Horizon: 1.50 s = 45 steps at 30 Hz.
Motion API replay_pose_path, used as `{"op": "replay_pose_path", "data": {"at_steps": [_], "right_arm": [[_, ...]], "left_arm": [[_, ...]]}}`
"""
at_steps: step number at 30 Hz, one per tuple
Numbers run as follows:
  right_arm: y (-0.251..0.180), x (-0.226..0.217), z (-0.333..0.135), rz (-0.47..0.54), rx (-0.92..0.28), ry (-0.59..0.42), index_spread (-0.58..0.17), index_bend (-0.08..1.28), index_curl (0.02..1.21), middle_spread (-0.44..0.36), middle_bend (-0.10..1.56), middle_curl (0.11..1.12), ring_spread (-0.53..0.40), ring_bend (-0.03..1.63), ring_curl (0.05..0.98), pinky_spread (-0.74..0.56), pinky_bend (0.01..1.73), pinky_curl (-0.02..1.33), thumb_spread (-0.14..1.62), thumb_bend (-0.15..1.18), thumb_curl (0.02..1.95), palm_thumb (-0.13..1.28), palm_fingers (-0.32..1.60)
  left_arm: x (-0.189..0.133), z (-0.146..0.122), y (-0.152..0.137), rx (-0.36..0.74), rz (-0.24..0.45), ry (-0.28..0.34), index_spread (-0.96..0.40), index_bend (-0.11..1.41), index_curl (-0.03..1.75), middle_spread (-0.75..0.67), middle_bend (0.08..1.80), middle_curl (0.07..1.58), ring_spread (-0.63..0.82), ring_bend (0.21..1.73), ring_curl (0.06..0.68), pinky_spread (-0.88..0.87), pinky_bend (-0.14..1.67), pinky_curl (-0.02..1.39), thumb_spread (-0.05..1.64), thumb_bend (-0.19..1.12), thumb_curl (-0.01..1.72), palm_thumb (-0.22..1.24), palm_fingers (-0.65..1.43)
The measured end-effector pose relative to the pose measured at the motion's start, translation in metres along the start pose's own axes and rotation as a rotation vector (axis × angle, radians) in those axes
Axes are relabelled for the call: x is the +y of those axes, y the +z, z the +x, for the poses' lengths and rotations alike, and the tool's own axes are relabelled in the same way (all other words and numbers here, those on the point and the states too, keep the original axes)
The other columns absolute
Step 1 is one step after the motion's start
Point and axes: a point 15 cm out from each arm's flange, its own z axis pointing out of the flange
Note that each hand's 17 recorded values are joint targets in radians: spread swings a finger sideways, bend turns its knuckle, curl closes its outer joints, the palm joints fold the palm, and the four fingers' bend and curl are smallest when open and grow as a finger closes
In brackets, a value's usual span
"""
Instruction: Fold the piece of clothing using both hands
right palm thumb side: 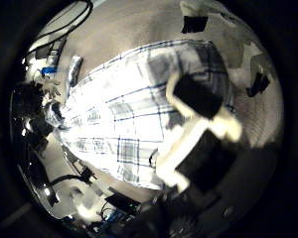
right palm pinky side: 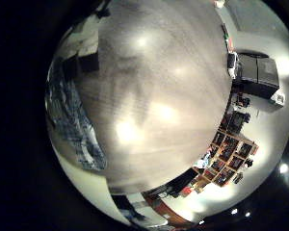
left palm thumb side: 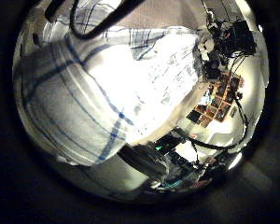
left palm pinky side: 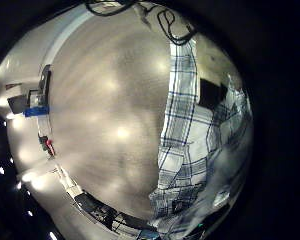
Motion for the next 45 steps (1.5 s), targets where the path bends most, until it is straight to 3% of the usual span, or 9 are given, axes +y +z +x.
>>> {"op": "replay_pose_path", "data": {"at_steps": [3,7,11,14,21,24,29,34,45], "right_arm": [[-0.031,0.004,0.024,0.051,-0.007,0.036,-0.445,0.21,0.62,-0.287,0.76,0.66,-0.238,1.27,0.577,-0.26,1.23,0.52,1.34,-0.04,0.44,0.49,0.15],[-0.07,0.01,0.044,0.117,-0.007,0.049,-0.455,0.23,0.58,-0.288,0.66,0.6,-0.219,1.15,0.506,-0.12,1.13,0.45,1.34,-0.02,0.41,0.45,0.12],[-0.105,0.023,0.064,0.168,-0.002,0.042,-0.455,0.24,0.54,-0.288,0.62,0.55,-0.201,1.09,0.461,0.01,1.03,0.4,1.34,-0.02,0.38,0.43,0.16],[-0.113,0.046,0.067,0.136,0.0,0.003,-0.454,0.25,0.52,-0.287,0.6,0.53,-0.203,1.05,0.441,0.07,0.96,0.37,1.34,-0.01,0.36,0.42,0.17],[-0.071,0.099,0.067,-0.019,-0.012,-0.081,-0.433,0.24,0.48,-0.268,0.55,0.48,-0.179,0.92,0.387,0.15,0.82,0.3,1.34,-0.01,0.34,0.42,0.14],[-0.041,0.119,0.062,-0.087,-0.022,-0.111,-0.424,0.22,0.47,-0.223,0.51,0.46,-0.159,0.87,0.364,0.17,0.78,0.28,1.32,-0.02,0.34,0.42,0.13],[-0.005,0.137,0.052,-0.173,-0.032,-0.141,-0.409,0.18,0.43,-0.178,0.46,0.44,-0.133,0.8,0.336,0.2,0.74,0.26,1.27,-0.02,0.33,0.42,0.12],[0.017,0.128,0.038,-0.169,-0.029,-0.17,-0.401,0.17,0.4,-0.144,0.43,0.42,-0.109,0.75,0.312,0.22,0.7,0.24,1.21,-0.02,0.33,0.43,0.14],[0.068,0.12,0.005,-0.259,-0.019,-0.234,-0.383,0.19,0.37,-0.124,0.37,0.39,-0.102,0.69,0.285,0.23,0.61,0.21,1.14,-0.02,0.35,0.49,0.21]], "left_arm": [[0.002,0.001,-0.02,0.02,0.051,0.006,-0.23,0.11,0.93,0.08,0.17,0.68,0.1,0.87,0.357,0.01,0.45,0.77,1.14,-0.04,0.35,0.35,-0.13],[0.013,0.003,-0.052,0.032,0.118,0.011,-0.15,0.1,0.76,0.23,0.15,0.58,0.26,0.8,0.317,0.24,0.4,0.68,1.13,-0.03,0.32,0.3,-0.13],[0.037,0.006,-0.074,0.028,0.154,0.021,-0.1,0.12,0.63,0.29,0.15,0.5,0.33,0.75,0.291,0.37,0.37,0.61,1.12,-0.03,0.31,0.27,-0.09],[0.064,0.015,-0.075,0.028,0.146,0.045,-0.08,0.14,0.57,0.29,0.16,0.45,0.36,0.73,0.28,0.41,0.36,0.57,1.11,-0.02,0.31,0.26,-0.06],[0.129,0.033,-0.029,0.053,0.053,0.077,-0.07,0.16,0.47,0.24,0.18,0.4,0.34,0.73,0.268,0.42,0.35,0.51,1.12,-0.02,0.3,0.29,0.02],[0.146,0.038,-0.007,0.059,0.033,0.079,-0.06,0.17,0.45,0.22,0.18,0.38,0.33,0.72,0.262,0.41,0.35,0.49,1.13,-0.02,0.3,0.3,0.04],[0.154,0.037,0.029,0.064,0.023,0.059,-0.05,0.17,0.42,0.2,0.19,0.37,0.3,0.71,0.254,0.39,0.34,0.46,1.15,-0.02,0.3,0.31,0.08],[0.152,0.033,0.056,0.07,0.011,0.028,-0.05,0.17,0.4,0.19,0.18,0.36,0.3,0.7,0.245,0.38,0.33,0.44,1.2,-0.01,0.29,0.34,0.1],[0.147,0.024,0.081,0.083,-0.025,-0.006,-0.04,0.18,0.38,0.19,0.18,0.34,0.29,0.68,0.231,0.37,0.32,0.41,1.25,-0.01,0.29,0.36,0.12]]}}
